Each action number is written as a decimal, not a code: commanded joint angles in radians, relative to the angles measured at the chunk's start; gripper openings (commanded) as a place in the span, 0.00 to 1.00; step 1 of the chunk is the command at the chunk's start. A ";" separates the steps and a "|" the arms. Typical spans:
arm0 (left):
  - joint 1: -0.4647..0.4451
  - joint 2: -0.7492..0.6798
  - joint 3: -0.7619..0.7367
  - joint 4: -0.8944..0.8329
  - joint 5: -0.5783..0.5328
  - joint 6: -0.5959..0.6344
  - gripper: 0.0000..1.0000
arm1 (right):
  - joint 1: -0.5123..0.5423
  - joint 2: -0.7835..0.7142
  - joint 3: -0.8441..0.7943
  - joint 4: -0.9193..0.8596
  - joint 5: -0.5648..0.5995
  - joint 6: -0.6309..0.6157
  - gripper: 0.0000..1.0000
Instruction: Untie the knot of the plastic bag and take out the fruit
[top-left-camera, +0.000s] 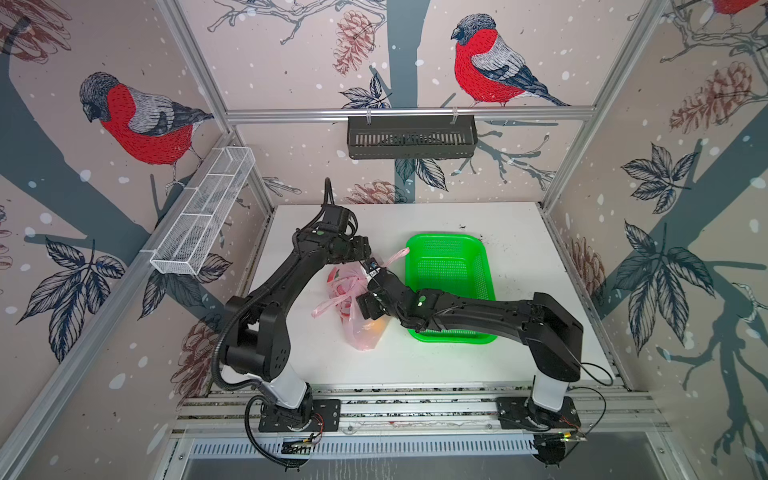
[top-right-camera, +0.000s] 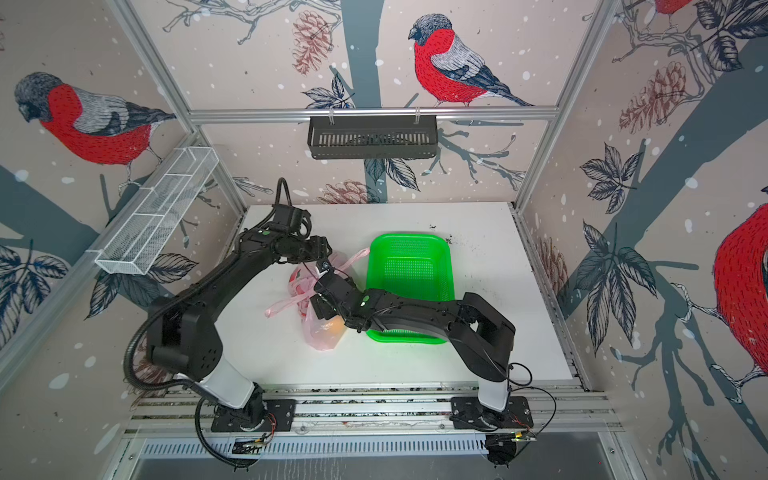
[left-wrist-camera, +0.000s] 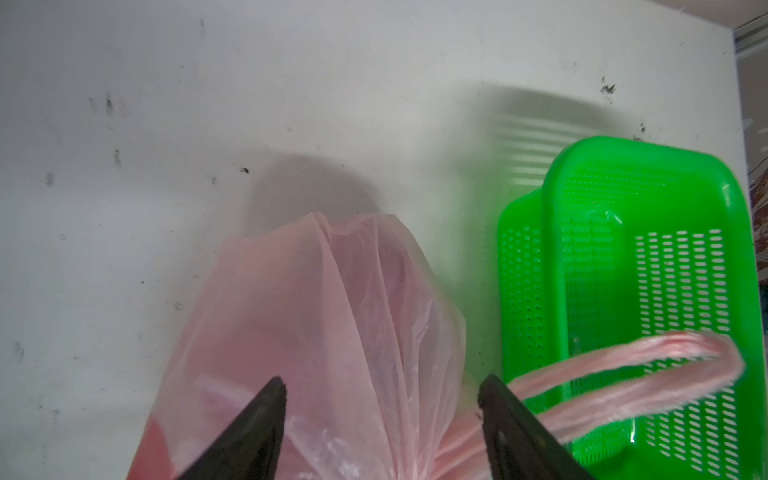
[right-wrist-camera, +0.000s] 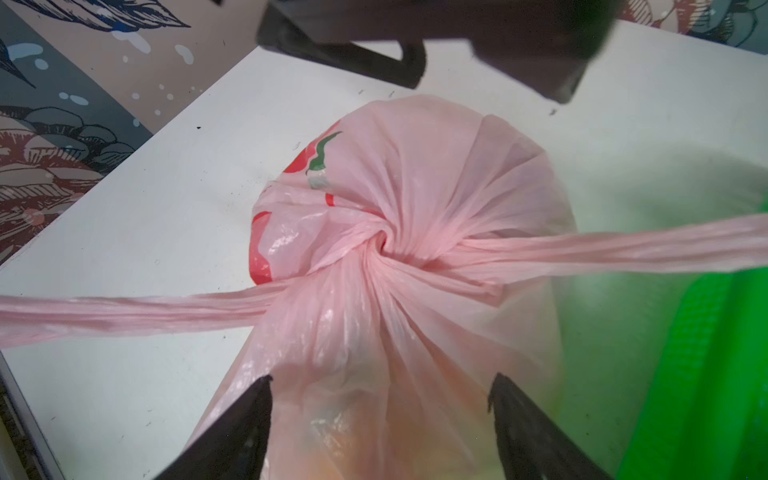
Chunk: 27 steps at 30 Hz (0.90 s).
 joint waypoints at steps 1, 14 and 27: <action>0.001 0.059 0.008 -0.039 0.043 0.043 0.68 | -0.001 0.039 0.020 0.052 -0.049 0.014 0.83; 0.001 0.153 -0.004 0.013 0.037 0.031 0.29 | -0.041 0.094 -0.006 0.150 -0.094 0.075 0.28; 0.124 -0.015 -0.125 0.114 0.009 -0.058 0.01 | -0.062 0.012 -0.059 0.105 -0.053 0.042 0.04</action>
